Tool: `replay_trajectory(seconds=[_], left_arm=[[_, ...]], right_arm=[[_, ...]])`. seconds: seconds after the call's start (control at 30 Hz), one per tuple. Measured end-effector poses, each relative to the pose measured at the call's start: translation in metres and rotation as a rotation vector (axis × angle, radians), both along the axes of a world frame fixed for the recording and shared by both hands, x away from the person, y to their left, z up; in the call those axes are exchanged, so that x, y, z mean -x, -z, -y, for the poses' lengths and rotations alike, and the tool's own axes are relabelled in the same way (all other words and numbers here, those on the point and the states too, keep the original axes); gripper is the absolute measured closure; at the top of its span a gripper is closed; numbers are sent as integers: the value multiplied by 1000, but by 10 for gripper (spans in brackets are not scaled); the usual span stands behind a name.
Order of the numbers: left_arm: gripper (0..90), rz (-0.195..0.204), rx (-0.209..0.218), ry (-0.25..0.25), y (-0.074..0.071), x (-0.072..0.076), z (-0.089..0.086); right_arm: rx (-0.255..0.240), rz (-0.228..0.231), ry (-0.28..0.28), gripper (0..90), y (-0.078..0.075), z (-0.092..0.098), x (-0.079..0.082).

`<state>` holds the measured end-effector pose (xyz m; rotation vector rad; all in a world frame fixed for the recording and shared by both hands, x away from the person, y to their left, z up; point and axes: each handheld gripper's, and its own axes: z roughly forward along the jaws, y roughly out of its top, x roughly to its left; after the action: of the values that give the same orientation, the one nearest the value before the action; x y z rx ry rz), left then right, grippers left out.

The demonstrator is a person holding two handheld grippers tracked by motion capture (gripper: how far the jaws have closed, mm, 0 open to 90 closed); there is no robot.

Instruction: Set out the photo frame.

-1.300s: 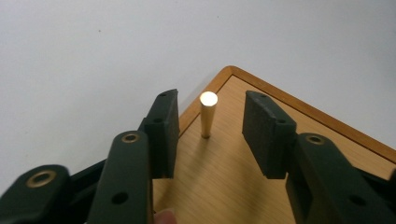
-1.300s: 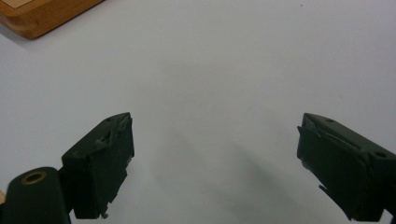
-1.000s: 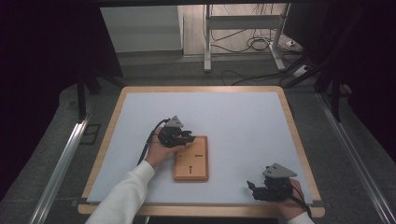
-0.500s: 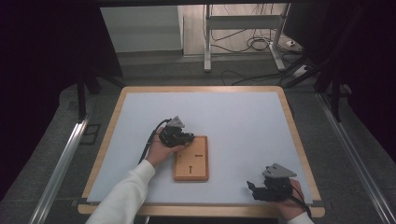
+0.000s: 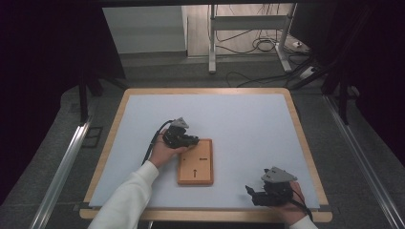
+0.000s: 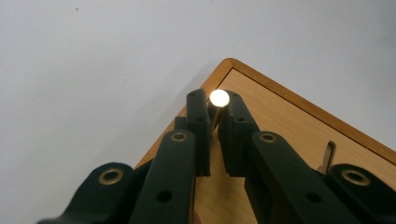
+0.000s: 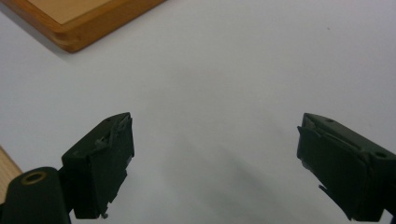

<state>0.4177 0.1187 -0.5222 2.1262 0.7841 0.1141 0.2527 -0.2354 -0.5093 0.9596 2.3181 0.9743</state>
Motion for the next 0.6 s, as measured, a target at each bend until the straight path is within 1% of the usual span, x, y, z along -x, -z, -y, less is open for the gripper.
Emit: replay_trajectory(seconds=[0.13, 0.17, 0.23, 0.27, 0.37, 0.47, 0.53, 0.6], left_arm=[[831, -10, -7, 12, -1, -2, -1], [831, -16, 1, 6, -1, -2, -1], [830, -24, 5, 8, -1, -3, -1], [828, -26, 1, 17, -1, -4, -2], [824, -43, 9, 19, -1, -6, -3], [823, -56, 8, 25, -2, -8, -3], [822, -68, 15, 28, -2, -9, -3], [821, -83, 18, 30, -2, -11, -4]], right_arm=[[0, -6, -19, 112, 1, -7, 0], [-4, -8, -24, 112, 1, -8, 0], [-30, -18, -30, 113, -1, -11, 0], [-40, -16, -34, 113, -2, -13, -1], [-49, -10, -48, 113, -5, -20, -2], [-37, -3, -74, 113, -5, -30, -2], [-29, 0, -90, 113, -5, -36, -2], [-11, 7, -115, 113, -5, -46, -1]])
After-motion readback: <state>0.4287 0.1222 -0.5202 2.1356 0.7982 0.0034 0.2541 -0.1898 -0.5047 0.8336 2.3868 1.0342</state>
